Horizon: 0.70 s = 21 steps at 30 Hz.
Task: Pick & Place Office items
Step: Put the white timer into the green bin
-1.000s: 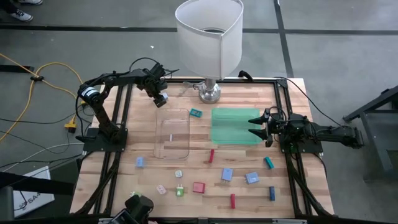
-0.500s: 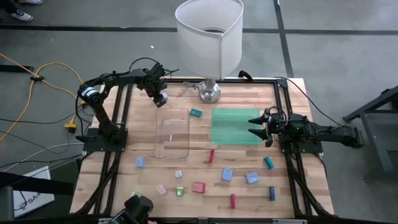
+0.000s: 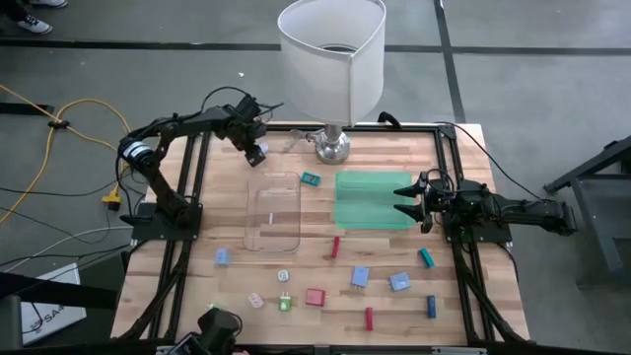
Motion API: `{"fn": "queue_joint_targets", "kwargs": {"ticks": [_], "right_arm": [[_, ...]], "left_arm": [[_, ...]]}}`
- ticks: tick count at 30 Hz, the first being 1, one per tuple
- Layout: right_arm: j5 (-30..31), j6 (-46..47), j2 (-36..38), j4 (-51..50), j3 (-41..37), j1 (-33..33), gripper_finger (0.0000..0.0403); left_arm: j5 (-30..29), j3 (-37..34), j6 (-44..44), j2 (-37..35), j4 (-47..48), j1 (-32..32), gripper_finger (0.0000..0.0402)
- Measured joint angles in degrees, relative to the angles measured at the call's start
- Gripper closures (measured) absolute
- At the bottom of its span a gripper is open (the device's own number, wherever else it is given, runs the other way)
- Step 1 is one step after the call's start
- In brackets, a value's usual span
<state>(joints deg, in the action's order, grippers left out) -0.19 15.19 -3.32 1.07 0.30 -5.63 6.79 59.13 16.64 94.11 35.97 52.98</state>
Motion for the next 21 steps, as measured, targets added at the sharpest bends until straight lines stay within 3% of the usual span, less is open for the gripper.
{"fn": "queue_joint_targets", "kwargs": {"ticks": [12,21], "right_arm": [[0.0,0.0,0.0,0.0,0.0,0.01,0.0182],[0.0,-0.01,-0.01,0.01,0.0,0.02,0.0182]], "left_arm": [[-0.9,0.07,-4.7,-10.83,0.88,0.77,0.0254],[-3.51,0.07,-5.48,-20.23,5.08,-5.65,0.0254]]}}
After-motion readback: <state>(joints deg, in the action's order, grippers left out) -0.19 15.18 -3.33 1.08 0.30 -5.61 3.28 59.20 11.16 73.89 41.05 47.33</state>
